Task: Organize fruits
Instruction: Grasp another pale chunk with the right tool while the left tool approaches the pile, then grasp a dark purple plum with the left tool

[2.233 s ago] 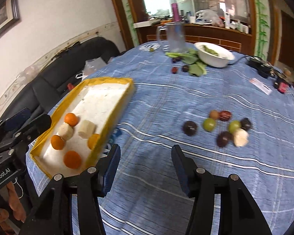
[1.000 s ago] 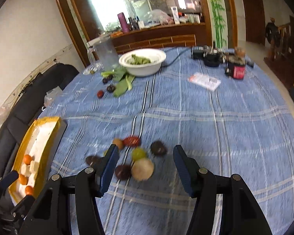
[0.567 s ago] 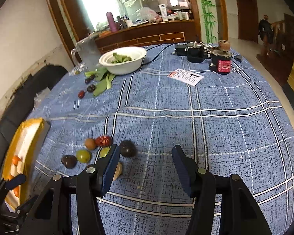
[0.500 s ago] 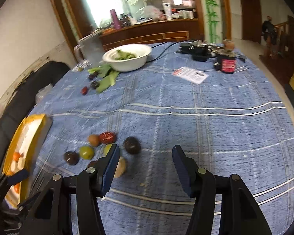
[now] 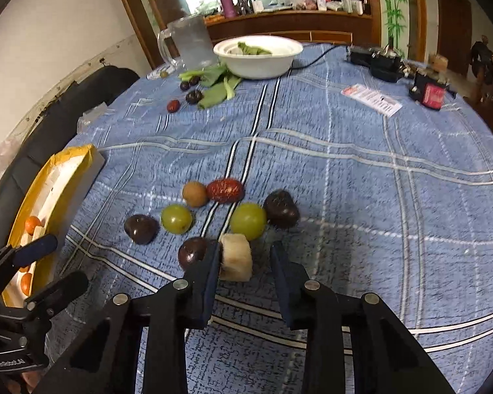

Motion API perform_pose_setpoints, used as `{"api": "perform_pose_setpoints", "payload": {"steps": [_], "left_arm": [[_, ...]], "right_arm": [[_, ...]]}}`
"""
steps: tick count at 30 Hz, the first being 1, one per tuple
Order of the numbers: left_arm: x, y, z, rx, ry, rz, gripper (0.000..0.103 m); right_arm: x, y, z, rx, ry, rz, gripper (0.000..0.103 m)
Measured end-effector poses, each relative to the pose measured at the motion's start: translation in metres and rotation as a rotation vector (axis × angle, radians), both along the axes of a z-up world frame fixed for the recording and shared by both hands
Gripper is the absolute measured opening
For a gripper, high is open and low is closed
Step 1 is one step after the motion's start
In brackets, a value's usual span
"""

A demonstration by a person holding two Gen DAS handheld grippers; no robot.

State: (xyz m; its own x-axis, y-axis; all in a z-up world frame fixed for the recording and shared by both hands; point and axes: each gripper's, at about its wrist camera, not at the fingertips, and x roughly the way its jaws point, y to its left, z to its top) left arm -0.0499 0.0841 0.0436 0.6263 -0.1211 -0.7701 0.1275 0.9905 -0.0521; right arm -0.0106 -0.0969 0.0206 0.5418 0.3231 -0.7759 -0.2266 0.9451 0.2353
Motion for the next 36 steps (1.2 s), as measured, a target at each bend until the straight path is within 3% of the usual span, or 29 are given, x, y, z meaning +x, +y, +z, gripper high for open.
{"api": "perform_pose_setpoints", "payload": {"steps": [2, 7, 20, 21, 22, 24, 36], "left_arm": [[0.001, -0.004, 0.001, 0.014, -0.012, -0.018, 0.075], [0.014, -0.018, 0.0, 0.03, -0.014, -0.054, 0.054], [0.057, -0.035, -0.037, 0.04, 0.072, -0.061, 0.052], [0.055, -0.035, -0.036, 0.048, 0.06, -0.058, 0.044], [0.054, -0.035, -0.036, 0.061, 0.052, -0.056, 0.03], [0.052, -0.035, -0.033, 0.052, 0.041, -0.061, 0.024], [0.019, -0.034, 0.0, -0.014, -0.037, -0.073, 0.024]], "right_arm": [[-0.002, 0.0, 0.001, 0.027, 0.002, 0.014, 0.018], [-0.005, 0.0, 0.005, 0.016, -0.015, -0.004, 0.017], [-0.004, -0.01, 0.011, 0.044, -0.016, -0.03, 0.017], [-0.004, -0.011, 0.011, 0.046, -0.015, -0.03, 0.017], [-0.003, -0.011, 0.011, 0.048, -0.015, -0.03, 0.017], [-0.003, -0.011, 0.011, 0.048, -0.015, -0.03, 0.017], [-0.005, -0.014, 0.009, 0.047, -0.019, -0.076, 0.017]]}}
